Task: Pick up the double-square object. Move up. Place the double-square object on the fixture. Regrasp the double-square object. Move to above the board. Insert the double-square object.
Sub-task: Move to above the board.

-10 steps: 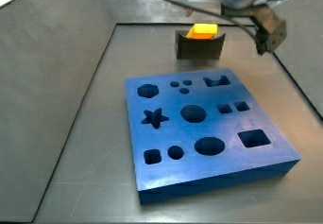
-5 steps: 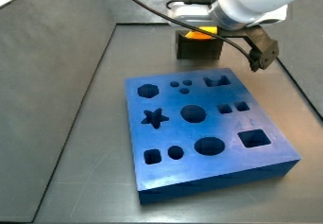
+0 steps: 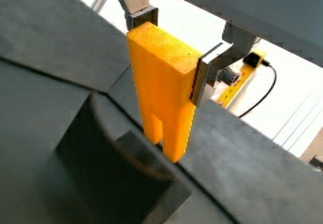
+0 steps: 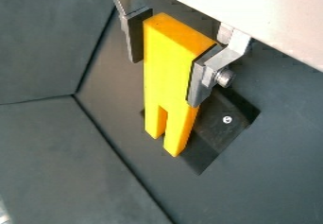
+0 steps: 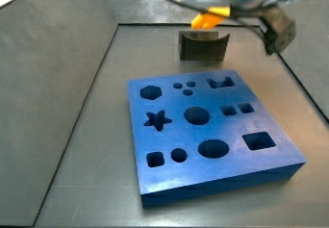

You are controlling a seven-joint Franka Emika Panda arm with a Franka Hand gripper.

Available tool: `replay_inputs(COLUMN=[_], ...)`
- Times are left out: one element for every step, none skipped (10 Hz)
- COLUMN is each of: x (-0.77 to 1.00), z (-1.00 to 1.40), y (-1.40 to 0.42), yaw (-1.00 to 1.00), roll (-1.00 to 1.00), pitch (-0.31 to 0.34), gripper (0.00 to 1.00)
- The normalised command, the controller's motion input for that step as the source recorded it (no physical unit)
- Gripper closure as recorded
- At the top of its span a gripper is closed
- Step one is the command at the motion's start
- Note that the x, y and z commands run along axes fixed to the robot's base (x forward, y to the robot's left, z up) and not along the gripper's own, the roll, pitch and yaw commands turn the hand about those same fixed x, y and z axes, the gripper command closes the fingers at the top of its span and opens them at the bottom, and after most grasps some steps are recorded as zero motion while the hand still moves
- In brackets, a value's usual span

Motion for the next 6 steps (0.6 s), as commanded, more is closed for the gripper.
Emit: replay_inputs(x=[0.13, 0.13, 0.13, 0.13, 0.12, 0.12], z=[1.0, 1.0, 1.0, 1.0, 1.0, 1.0], y=[0.02, 0.01, 0.01, 0.01, 0.0, 0.0], yaw=[0.01, 0.0, 0.0, 0.0, 0.01, 0.01], roll=[0.12, 0.1, 0.09, 0.08, 0.08, 0.07], pitch=[0.023, 0.027, 0.048, 0.058, 0.084, 0.095], gripper=[1.0, 1.0, 1.0, 1.0, 1.0, 1.0])
